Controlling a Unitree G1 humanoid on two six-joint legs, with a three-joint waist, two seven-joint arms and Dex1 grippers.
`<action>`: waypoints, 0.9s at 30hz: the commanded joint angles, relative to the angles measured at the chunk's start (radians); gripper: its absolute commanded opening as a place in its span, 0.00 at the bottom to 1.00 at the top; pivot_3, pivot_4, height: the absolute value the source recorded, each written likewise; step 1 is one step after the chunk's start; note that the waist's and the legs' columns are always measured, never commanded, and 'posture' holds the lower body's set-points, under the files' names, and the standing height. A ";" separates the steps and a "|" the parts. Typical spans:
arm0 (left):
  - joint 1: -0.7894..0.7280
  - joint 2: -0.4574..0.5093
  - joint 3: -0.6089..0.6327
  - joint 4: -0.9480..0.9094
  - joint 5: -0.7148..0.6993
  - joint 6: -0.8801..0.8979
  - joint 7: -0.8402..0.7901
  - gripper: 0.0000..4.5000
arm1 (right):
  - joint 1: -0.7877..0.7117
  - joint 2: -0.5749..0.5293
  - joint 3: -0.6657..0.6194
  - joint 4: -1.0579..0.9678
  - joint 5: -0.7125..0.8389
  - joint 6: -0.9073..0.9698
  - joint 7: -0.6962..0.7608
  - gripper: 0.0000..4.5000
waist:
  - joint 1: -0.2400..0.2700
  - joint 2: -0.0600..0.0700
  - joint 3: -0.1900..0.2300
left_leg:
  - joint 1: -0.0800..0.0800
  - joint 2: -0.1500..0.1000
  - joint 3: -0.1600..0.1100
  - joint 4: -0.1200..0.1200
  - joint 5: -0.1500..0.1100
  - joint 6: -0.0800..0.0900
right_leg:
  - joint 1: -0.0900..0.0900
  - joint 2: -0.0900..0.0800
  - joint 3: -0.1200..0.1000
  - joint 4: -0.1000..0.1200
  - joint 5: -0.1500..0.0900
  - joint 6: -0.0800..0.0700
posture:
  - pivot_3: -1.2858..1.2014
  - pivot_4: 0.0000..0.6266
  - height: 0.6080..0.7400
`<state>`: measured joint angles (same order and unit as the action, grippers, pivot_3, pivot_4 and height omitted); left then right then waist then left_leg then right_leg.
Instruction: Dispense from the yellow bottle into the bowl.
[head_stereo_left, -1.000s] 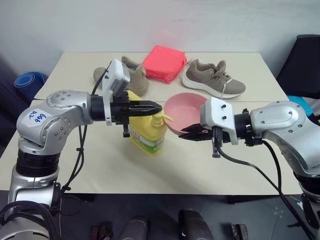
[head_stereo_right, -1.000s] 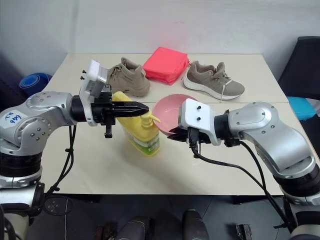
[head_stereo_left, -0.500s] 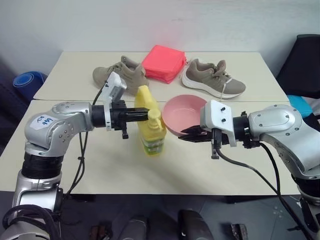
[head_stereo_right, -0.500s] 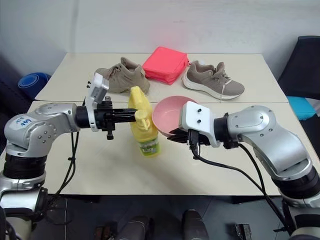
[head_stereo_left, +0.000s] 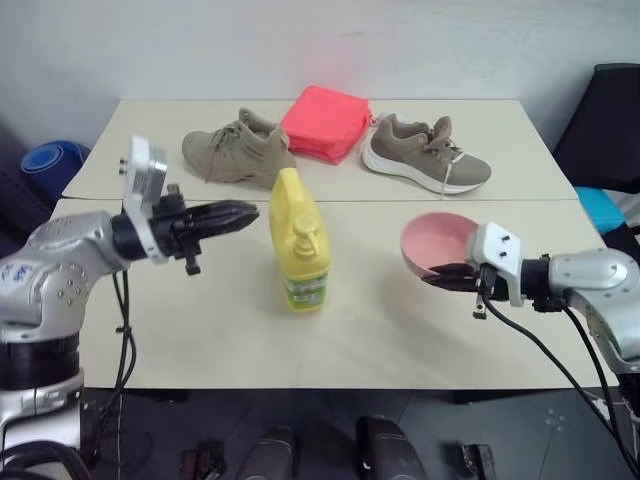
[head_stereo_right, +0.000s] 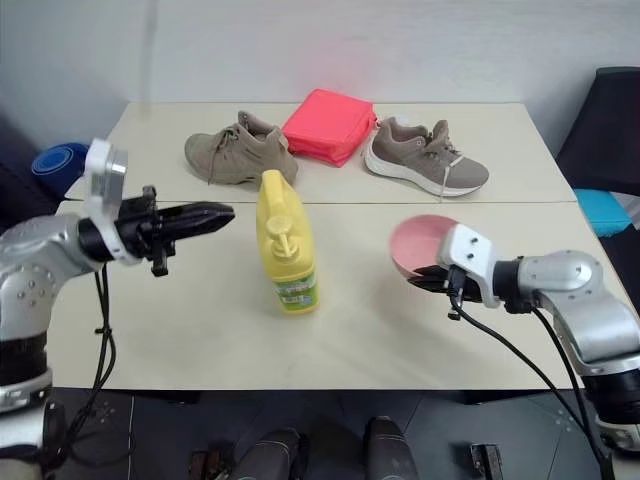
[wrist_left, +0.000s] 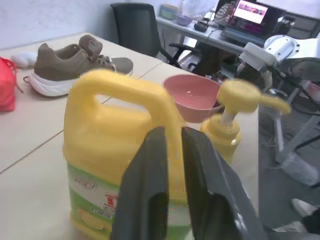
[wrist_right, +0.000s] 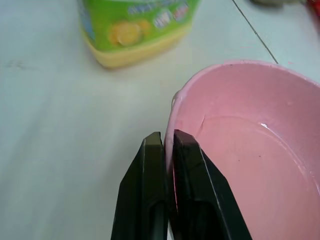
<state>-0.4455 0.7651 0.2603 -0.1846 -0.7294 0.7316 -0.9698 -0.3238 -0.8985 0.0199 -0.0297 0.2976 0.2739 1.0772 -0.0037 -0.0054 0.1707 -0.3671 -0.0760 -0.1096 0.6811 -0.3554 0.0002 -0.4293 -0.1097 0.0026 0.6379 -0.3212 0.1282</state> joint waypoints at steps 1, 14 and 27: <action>0.119 -0.023 0.050 0.005 0.065 -0.152 -0.006 0.38 | -0.007 0.060 -0.034 0.182 -0.056 -0.257 -0.015 0.00 | -0.001 0.001 0.000 | -0.001 0.000 0.001 0.000 0.000 0.000 | -0.001 0.000 0.000 0.000 0.000 0.000 | 0.52 0.24 1.00; 0.382 -0.127 0.029 0.172 0.290 -0.623 -0.008 1.00 | -0.020 0.198 -0.077 0.537 -0.033 -0.629 0.051 0.43 | 0.006 0.002 0.001 | 0.001 0.000 0.001 0.002 0.000 0.000 | 0.001 0.000 0.000 0.000 0.000 0.000 | 0.52 0.24 1.00; 0.577 -0.116 0.008 0.230 0.409 -0.869 -0.026 1.00 | 0.543 0.178 -0.282 -0.162 0.194 -0.538 0.044 0.99 | 0.010 0.003 0.000 | 0.004 0.001 0.001 0.000 -0.001 0.001 | 0.004 0.000 0.003 -0.001 0.000 0.000 | 0.52 0.24 1.00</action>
<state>0.1250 0.6422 0.2519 0.0447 -0.3246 -0.0988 -0.9964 0.1972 -0.7247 -0.2405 -0.1329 0.4747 -0.2609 1.1290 0.0064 -0.0022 0.1705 -0.3618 -0.0753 -0.1083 0.6811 -0.3561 0.0012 -0.4241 -0.1095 0.0053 0.6374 -0.3211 0.1283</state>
